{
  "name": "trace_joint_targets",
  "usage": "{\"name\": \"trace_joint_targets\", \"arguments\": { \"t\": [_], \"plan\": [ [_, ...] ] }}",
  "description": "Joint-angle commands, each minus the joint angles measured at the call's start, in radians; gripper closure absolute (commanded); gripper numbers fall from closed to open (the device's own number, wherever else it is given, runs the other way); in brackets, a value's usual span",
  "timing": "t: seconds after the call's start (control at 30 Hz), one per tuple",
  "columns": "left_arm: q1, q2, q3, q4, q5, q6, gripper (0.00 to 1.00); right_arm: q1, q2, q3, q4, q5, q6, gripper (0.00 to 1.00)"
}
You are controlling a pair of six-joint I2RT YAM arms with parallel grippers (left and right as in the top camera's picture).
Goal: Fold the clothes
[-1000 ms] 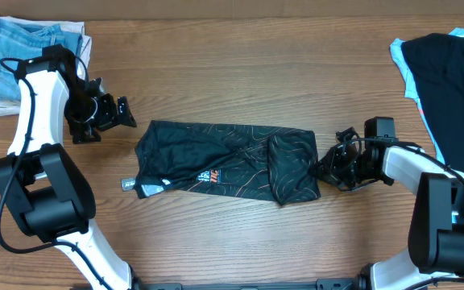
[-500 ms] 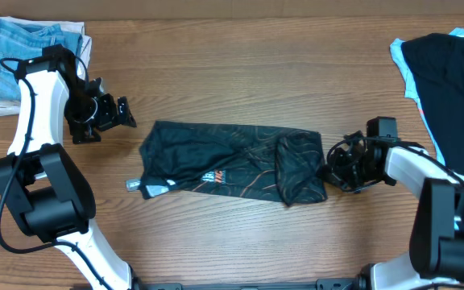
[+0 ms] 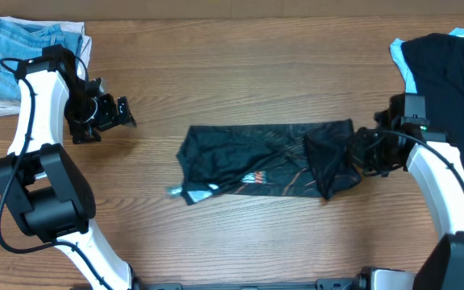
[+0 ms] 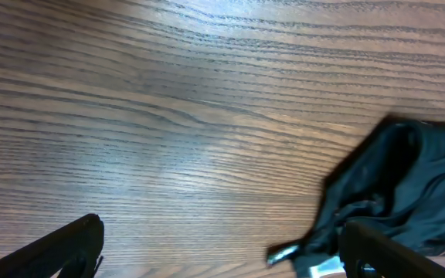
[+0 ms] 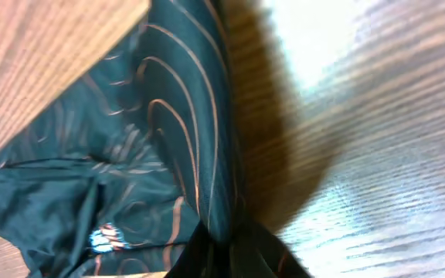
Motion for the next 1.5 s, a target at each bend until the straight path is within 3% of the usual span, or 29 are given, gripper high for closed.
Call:
{"name": "trace_joint_targets", "arguments": {
  "t": [0.0,0.5,0.97,1.1,1.23,1.27,1.33,1.37,1.47],
  "plan": [
    [-0.002,0.003,0.013,-0.003,0.019,-0.014,0.00,0.055,-0.019,0.026,-0.002,0.045,0.014,0.96],
    [-0.002,0.003,0.013,-0.014,0.019,-0.014,0.00,0.349,0.014,0.025,0.089,0.189,0.148,0.96],
    [-0.002,0.003,0.013,-0.015,0.019,-0.014,0.00,0.592,0.152,0.021,0.204,0.137,0.248,0.95],
    [-0.002,0.003,0.013,-0.014,0.019,-0.014,0.00,0.620,0.146,0.057,0.175,0.156,0.270,0.81],
    [-0.002,0.003,0.013,-0.014,0.019,-0.014,0.00,0.584,0.132,0.206,-0.022,0.246,0.269,0.73],
    [-0.002,0.003,0.013,-0.014,0.019,-0.014,0.00,0.574,0.130,0.246,-0.071,0.273,0.269,0.64],
    [-0.002,0.003,0.013,-0.014,0.019,-0.014,0.00,0.549,0.127,0.329,-0.163,0.310,0.263,0.31],
    [-0.002,0.003,0.013,-0.014,0.019,-0.014,0.00,0.535,0.127,0.364,-0.200,0.312,0.245,0.26],
    [-0.002,0.003,0.013,-0.015,0.019,-0.014,0.00,0.496,0.127,0.402,-0.254,0.312,0.222,0.24]
  ]
}}
